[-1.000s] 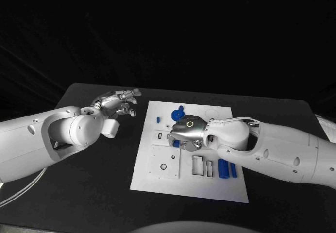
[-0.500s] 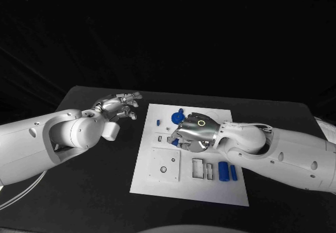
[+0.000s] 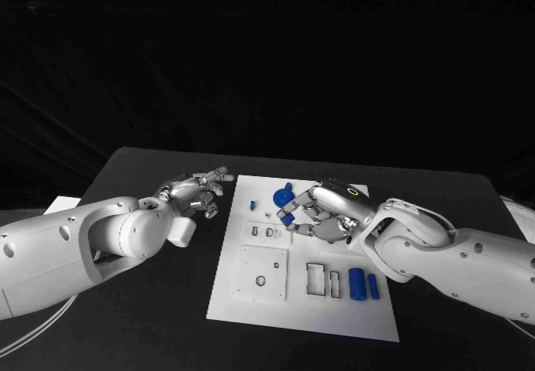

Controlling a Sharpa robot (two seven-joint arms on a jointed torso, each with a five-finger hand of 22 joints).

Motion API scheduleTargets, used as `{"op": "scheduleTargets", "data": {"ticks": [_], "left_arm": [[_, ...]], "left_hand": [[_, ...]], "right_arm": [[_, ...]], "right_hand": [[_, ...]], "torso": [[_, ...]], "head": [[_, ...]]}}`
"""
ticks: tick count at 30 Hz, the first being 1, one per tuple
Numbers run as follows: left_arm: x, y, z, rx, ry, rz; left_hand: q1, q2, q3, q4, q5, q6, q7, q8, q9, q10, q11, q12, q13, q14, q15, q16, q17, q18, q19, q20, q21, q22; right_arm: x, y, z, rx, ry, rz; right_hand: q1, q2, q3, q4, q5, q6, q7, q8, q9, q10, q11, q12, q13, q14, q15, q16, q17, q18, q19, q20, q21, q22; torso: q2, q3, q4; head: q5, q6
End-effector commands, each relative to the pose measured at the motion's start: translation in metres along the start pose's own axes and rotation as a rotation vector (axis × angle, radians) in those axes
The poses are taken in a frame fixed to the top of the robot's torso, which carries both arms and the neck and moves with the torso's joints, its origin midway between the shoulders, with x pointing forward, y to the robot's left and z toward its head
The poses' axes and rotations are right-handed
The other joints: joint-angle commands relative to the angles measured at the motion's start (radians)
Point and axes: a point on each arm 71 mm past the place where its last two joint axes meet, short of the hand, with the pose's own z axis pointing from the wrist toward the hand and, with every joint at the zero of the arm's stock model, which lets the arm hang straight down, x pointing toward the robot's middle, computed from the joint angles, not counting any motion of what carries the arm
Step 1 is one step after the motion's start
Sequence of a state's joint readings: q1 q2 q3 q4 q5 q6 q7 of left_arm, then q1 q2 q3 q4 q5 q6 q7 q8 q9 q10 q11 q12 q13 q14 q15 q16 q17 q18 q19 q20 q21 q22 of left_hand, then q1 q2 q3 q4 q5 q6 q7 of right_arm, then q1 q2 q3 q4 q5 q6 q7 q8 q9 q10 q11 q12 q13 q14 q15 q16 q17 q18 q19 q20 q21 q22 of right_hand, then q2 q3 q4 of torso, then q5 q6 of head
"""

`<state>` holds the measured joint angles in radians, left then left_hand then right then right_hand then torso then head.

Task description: Assemble the parts on the task board

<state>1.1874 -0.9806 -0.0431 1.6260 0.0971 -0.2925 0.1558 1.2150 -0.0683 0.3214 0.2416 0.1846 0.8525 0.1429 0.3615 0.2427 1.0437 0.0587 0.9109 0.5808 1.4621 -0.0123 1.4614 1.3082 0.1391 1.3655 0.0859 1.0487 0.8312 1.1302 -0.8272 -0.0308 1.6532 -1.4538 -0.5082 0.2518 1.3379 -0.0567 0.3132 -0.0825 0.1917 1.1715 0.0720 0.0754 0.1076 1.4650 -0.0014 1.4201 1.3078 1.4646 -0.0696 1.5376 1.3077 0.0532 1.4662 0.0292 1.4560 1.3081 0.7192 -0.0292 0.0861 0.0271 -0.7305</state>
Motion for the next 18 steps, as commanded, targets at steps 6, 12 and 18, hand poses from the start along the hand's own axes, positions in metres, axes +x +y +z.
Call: {"op": "scheduleTargets", "data": {"ticks": [6, 12, 18], "left_arm": [[0.018, 0.019, 0.000, -0.018, 0.106, -0.051], [0.035, 0.033, 0.005, -0.053, 0.163, -0.128], [0.059, 0.040, 0.013, -0.053, 0.261, -0.222]], "left_hand": [[-0.043, 0.025, -0.059, 0.042, 0.005, 0.050, -0.001, -0.076, -0.067, 0.072, -0.001, 0.126, 0.114, 0.102, -0.005, 0.097, 0.242, -0.038, 0.049, -0.001, 0.157, 0.195], [-0.167, 0.073, -0.160, 0.050, 0.004, 0.067, 0.000, -0.121, -0.104, 0.156, 0.000, 0.245, 0.264, 0.109, -0.003, 0.109, 0.263, -0.056, 0.077, 0.000, 0.244, 0.307], [-0.240, 0.132, -0.233, 0.053, 0.004, 0.070, 0.004, -0.152, -0.129, 0.221, 0.003, 0.334, 0.395, 0.109, 0.000, 0.109, 0.263, -0.069, 0.096, 0.003, 0.302, 0.385]], "right_arm": [[-0.018, -0.012, -0.008, 0.168, -0.195, 0.355], [-0.023, -0.009, -0.009, 0.203, -0.232, 0.457], [-0.022, -0.004, -0.006, 0.221, -0.244, 0.544]], "right_hand": [[-0.010, 0.003, -0.001, 0.007, 0.004, 0.007, 0.020, 0.004, 0.003, 0.029, 0.010, -0.003, 0.161, 0.097, 0.007, 0.005, 0.220, -0.008, 0.017, 0.010, 0.005, 0.056], [-0.011, 0.003, -0.002, 0.008, 0.007, 0.004, 0.022, 0.002, 0.003, 0.029, 0.012, -0.001, 0.162, 0.097, 0.009, 0.005, 0.221, -0.008, 0.016, 0.012, 0.004, 0.054], [-0.014, 0.003, -0.003, 0.010, 0.010, 0.001, 0.025, -0.001, 0.002, 0.030, 0.014, 0.000, 0.163, 0.097, 0.011, 0.005, 0.220, -0.007, 0.016, 0.014, 0.003, 0.053]], "torso": [[0.000, 0.0005, 0.0020], [0.001, -0.0002, -0.0016], [0.001, 0.0005, -0.0020]], "head": [[-0.010, 0.033], [-0.012, 0.054], [-0.012, 0.072]]}}
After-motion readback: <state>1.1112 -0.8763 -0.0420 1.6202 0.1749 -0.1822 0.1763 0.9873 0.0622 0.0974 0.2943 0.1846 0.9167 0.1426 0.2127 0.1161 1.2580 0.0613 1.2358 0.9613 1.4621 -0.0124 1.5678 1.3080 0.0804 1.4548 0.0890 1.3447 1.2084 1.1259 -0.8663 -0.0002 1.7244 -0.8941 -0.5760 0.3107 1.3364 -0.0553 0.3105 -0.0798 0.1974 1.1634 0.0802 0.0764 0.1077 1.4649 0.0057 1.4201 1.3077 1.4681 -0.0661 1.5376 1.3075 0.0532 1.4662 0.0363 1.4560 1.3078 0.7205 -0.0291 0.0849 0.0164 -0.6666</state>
